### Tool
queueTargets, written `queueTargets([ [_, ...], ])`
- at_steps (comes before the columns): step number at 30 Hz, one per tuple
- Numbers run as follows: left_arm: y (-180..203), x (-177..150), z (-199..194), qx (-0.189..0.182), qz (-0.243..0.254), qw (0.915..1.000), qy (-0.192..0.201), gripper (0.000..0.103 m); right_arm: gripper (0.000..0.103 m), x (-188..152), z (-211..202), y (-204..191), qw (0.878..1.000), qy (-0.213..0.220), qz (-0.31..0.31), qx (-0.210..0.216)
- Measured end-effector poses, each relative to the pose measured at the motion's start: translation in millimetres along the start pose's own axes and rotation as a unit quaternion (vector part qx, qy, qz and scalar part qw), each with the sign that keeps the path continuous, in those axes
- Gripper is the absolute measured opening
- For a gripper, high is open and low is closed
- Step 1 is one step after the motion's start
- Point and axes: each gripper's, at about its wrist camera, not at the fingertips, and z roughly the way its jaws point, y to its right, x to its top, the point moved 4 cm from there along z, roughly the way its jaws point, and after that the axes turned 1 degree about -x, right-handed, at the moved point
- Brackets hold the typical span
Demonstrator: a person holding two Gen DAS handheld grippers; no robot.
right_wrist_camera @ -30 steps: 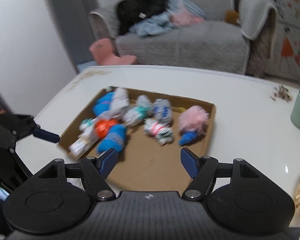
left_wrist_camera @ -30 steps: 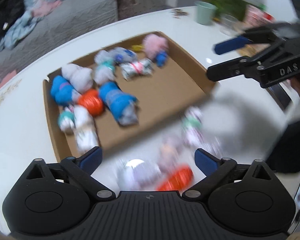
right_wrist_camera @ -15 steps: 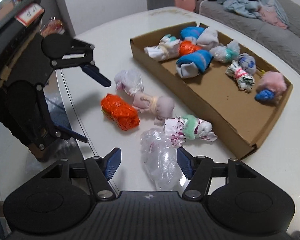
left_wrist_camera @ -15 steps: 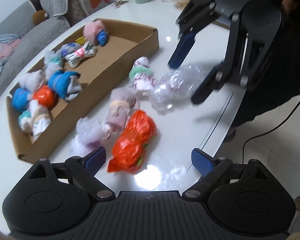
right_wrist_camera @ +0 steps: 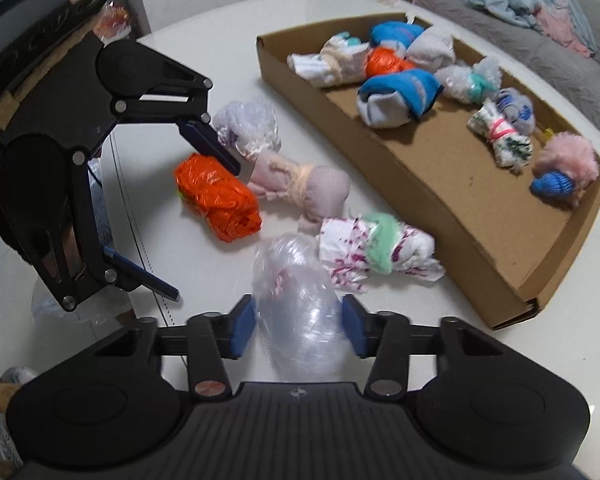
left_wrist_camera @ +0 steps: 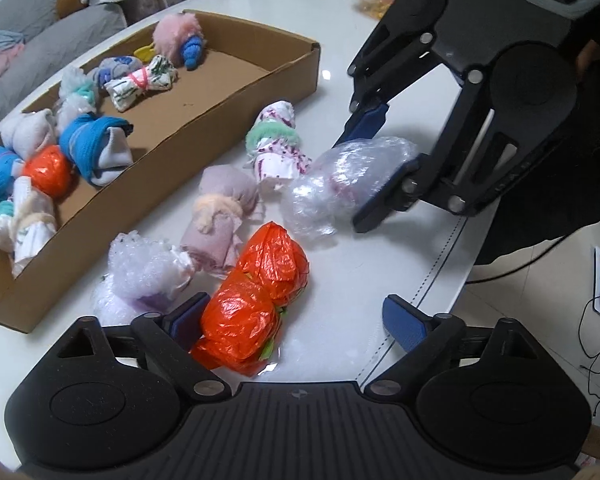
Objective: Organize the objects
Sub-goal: 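Grasp the orange plastic bundle with the left tool while the right tool grasps the clear plastic bundle, then carry both held bundles over the box and lower them inside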
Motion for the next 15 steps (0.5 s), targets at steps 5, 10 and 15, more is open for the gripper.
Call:
queueTargets([
  [5, 4, 1, -4, -0.007, -0.005, 1.0000, 0.005, 0.076, 0.032, 0, -5, -3, 1.000, 0.001, 0.007, 0.024],
  [10, 4, 8, -7, -0.010, -0.007, 0.9999, 0.003, 0.049, 0.031, -3, -5, -5, 0.999, -0.011, 0.009, 0.032],
  [15, 0, 10, -7, -0.011, -0.021, 0.9997, -0.001, 0.035, 0.030, -4, -7, -4, 0.999, -0.016, 0.019, 0.039],
])
